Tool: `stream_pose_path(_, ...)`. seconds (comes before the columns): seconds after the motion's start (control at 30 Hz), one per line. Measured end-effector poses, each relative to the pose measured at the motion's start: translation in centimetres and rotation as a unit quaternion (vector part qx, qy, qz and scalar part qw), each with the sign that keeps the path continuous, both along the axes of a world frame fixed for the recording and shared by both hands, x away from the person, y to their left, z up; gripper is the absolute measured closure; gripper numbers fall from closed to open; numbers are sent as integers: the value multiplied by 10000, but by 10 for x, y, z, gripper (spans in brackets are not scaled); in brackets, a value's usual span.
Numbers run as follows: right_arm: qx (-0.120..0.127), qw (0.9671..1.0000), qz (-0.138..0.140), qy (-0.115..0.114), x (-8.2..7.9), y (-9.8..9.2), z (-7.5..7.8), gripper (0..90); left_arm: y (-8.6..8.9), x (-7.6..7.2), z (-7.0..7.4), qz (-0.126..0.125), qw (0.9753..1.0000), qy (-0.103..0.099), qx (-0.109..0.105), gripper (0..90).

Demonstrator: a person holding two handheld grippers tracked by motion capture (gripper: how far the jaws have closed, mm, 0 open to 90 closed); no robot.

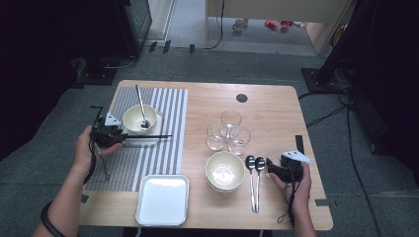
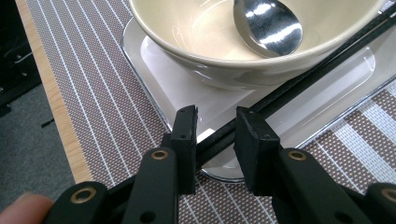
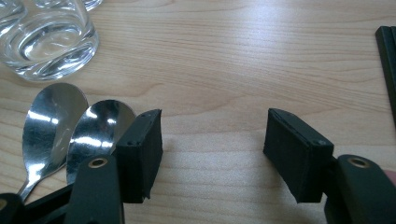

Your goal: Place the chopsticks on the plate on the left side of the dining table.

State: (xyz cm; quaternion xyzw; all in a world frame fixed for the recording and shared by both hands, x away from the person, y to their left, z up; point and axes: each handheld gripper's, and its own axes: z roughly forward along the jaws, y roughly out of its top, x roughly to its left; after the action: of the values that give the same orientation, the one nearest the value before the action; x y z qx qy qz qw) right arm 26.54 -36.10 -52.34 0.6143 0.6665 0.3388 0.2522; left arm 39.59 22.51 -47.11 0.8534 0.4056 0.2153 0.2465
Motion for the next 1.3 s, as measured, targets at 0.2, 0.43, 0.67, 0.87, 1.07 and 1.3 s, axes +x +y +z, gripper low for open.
stream_pose_path(0.2,4,10000,1,0,0,0,0,373,-1,0,-1,49,10000,-15,-3,703)
stream_pose_path(0.43,6,10000,5,-3,0,0,0,373,-1,-3,3,36,9998,-10,-187,679)
stream_pose_path(0.67,-9,10000,1,1,0,0,0,372,10,-7,11,145,9978,-73,-643,663)
stream_pose_path(0.87,-92,10000,2,13,0,2,0,366,26,-7,12,416,9957,-104,-819,666)
stream_pose_path(1.07,-82,10000,16,19,0,2,0,351,48,-4,11,1102,9887,-115,-1012,733)
stream_pose_path(1.3,-111,9999,16,23,1,3,0,348,73,-1,7,1727,9784,-162,-1126,861)
